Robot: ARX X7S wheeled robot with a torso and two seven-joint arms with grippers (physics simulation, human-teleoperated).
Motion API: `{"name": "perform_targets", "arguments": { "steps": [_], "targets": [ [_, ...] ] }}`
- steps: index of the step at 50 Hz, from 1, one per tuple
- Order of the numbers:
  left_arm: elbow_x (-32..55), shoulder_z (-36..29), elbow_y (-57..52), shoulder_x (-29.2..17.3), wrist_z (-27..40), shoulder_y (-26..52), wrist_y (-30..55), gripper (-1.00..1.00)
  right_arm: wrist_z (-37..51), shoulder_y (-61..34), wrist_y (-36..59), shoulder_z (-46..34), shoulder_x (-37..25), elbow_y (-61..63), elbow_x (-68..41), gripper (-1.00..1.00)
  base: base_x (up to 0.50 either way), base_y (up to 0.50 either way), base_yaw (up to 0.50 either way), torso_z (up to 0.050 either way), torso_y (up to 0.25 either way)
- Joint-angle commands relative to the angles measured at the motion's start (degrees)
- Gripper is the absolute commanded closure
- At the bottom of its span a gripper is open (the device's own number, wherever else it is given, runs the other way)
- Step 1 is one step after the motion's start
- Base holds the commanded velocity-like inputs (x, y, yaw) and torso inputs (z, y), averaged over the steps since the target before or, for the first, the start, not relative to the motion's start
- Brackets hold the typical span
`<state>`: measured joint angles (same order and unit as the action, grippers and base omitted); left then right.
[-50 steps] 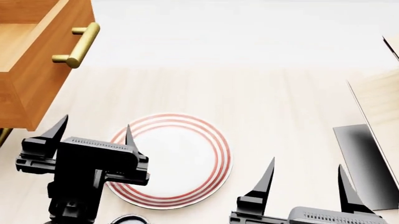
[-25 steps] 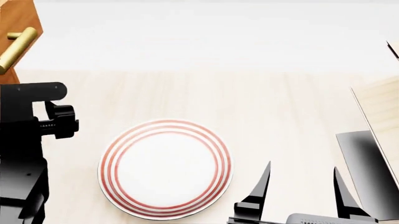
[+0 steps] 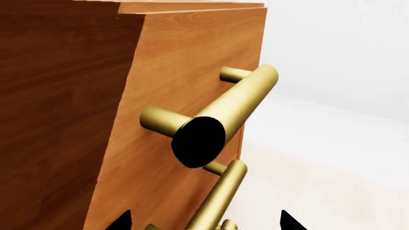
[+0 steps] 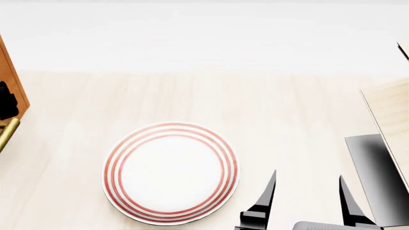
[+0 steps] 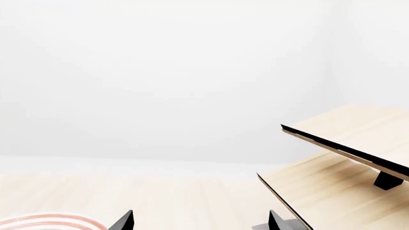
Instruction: Close the top drawer of the cabinet.
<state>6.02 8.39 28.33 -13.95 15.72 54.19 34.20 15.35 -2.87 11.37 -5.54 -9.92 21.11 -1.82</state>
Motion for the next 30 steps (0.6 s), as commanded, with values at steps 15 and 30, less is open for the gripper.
{"name": "perform_targets", "arguments": {
  "steps": [15, 30],
  "targets": [
    [20.5, 6.5, -8.3, -2.4, 3.6, 1.3, 3.2, -1.00, 0.4, -0.2, -2.4, -0.5, -0.7, -4.1, -1.4, -1.00, 0.00, 0.00, 0.00, 0.000, 0.000],
    [21.1, 7.5, -6.3, -1.9, 3.0, 1.5, 0.6, -1.00, 0.8, -0.4, -3.5, -0.8, -1.0, -5.5, -2.2, -1.00, 0.00, 0.00, 0.00, 0.000, 0.000]
  ]
}}
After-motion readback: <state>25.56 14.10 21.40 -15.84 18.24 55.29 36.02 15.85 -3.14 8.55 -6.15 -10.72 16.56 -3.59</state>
